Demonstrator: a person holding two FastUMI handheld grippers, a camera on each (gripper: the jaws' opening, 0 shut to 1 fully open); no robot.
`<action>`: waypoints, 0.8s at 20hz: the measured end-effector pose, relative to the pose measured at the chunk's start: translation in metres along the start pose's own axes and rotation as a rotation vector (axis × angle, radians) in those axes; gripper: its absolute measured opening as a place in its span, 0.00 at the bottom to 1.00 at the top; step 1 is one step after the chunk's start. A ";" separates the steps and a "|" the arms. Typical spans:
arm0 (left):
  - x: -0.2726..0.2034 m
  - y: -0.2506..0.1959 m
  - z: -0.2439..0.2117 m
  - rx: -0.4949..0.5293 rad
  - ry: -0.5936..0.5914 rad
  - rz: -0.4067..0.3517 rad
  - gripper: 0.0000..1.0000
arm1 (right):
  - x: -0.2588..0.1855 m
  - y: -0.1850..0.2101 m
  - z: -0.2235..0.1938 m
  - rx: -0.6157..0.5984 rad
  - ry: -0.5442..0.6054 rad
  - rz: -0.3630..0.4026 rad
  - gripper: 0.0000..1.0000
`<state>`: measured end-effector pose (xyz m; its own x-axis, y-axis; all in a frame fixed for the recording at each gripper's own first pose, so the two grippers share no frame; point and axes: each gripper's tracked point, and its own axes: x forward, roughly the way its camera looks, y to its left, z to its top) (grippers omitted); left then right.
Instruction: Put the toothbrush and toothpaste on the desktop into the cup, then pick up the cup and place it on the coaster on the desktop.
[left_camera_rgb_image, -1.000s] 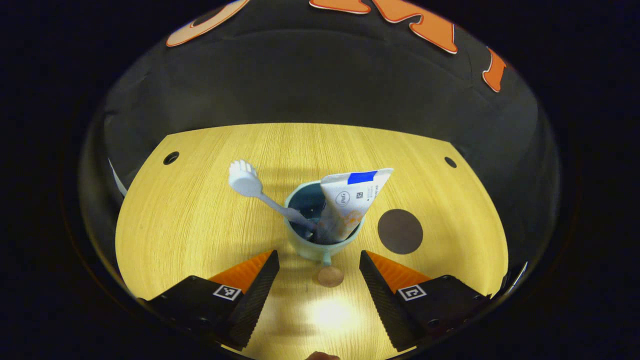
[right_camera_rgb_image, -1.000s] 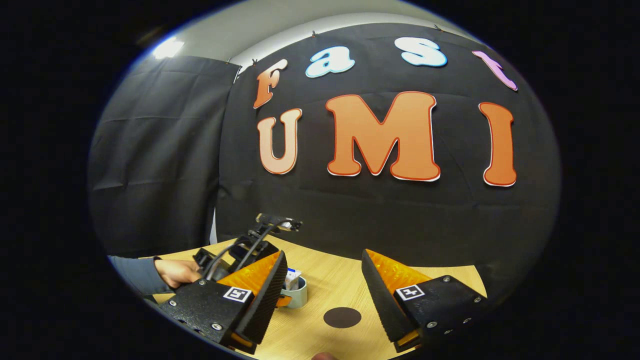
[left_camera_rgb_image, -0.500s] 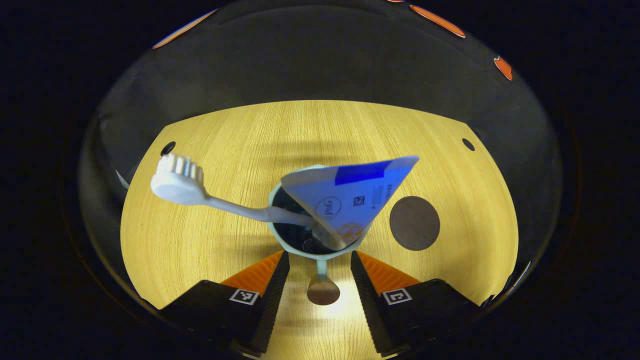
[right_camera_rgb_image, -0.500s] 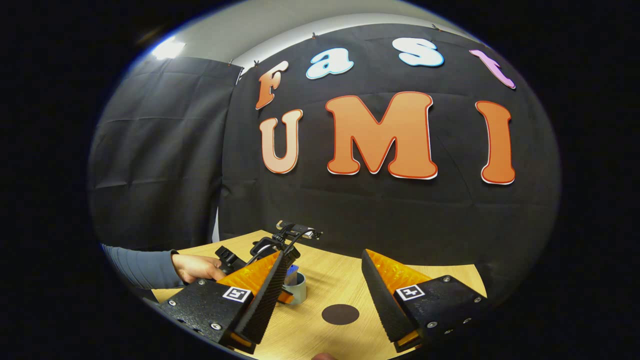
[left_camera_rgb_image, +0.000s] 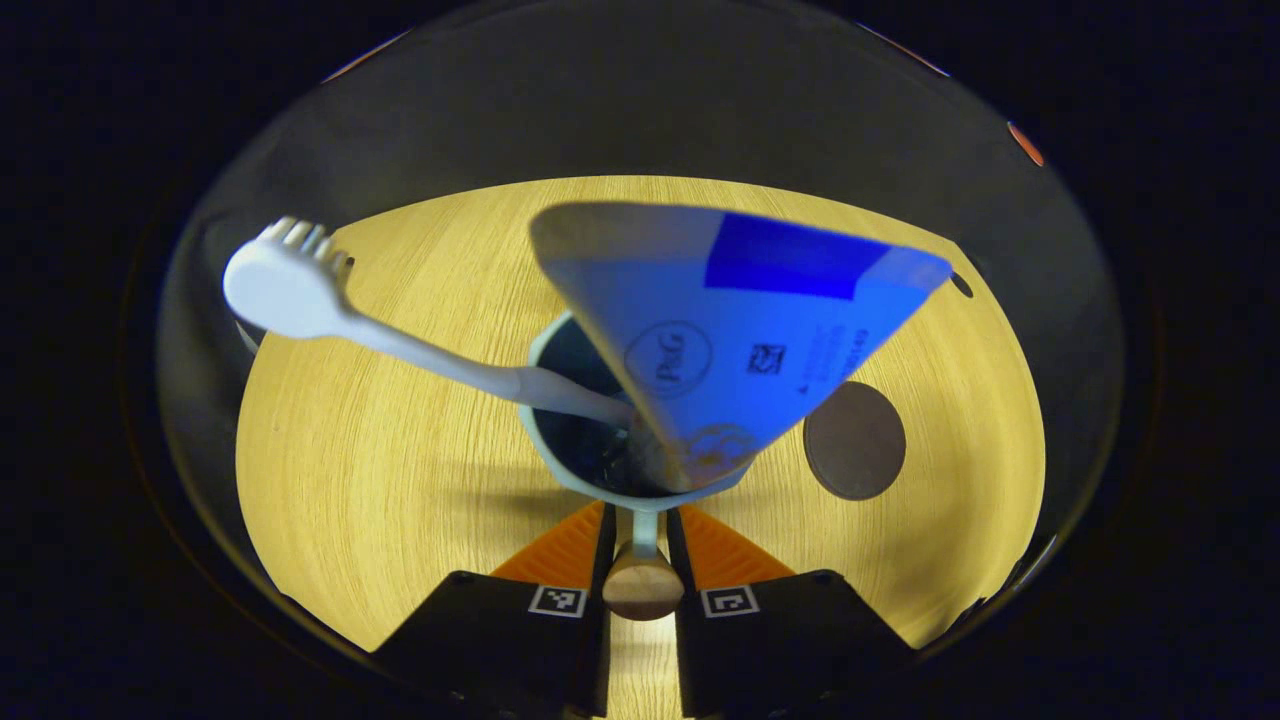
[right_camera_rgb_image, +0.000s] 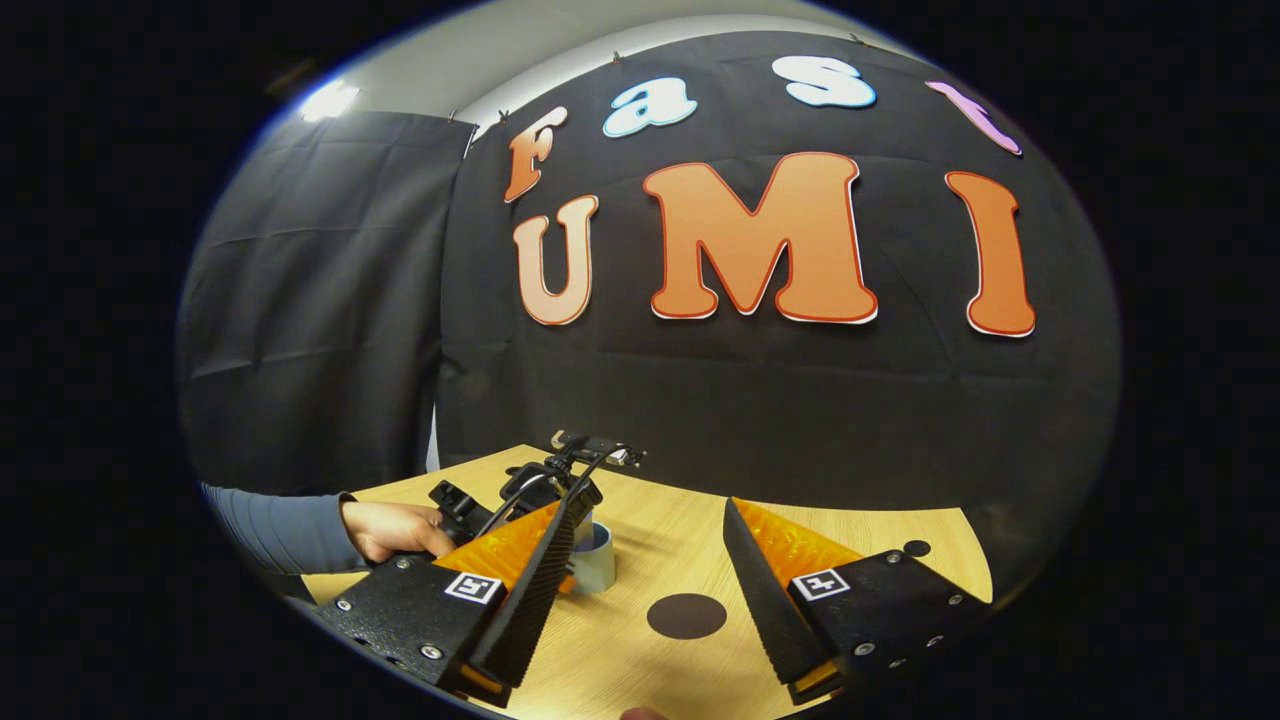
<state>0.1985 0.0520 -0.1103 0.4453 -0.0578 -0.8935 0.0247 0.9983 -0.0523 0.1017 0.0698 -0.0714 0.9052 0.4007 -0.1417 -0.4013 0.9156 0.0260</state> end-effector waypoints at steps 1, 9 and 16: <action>0.002 0.001 0.002 0.007 -0.011 0.003 0.27 | -0.001 -0.001 0.001 -0.003 -0.004 -0.003 0.90; -0.007 -0.002 0.005 0.008 -0.063 -0.018 0.27 | -0.020 -0.012 0.023 -0.035 -0.078 -0.039 0.90; -0.032 -0.016 0.014 0.067 -0.113 -0.031 0.27 | -0.041 -0.026 0.024 -0.045 -0.095 -0.079 0.90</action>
<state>0.1961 0.0380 -0.0752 0.5417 -0.0916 -0.8356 0.0978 0.9942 -0.0456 0.0788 0.0304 -0.0430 0.9426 0.3306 -0.0470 -0.3320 0.9429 -0.0259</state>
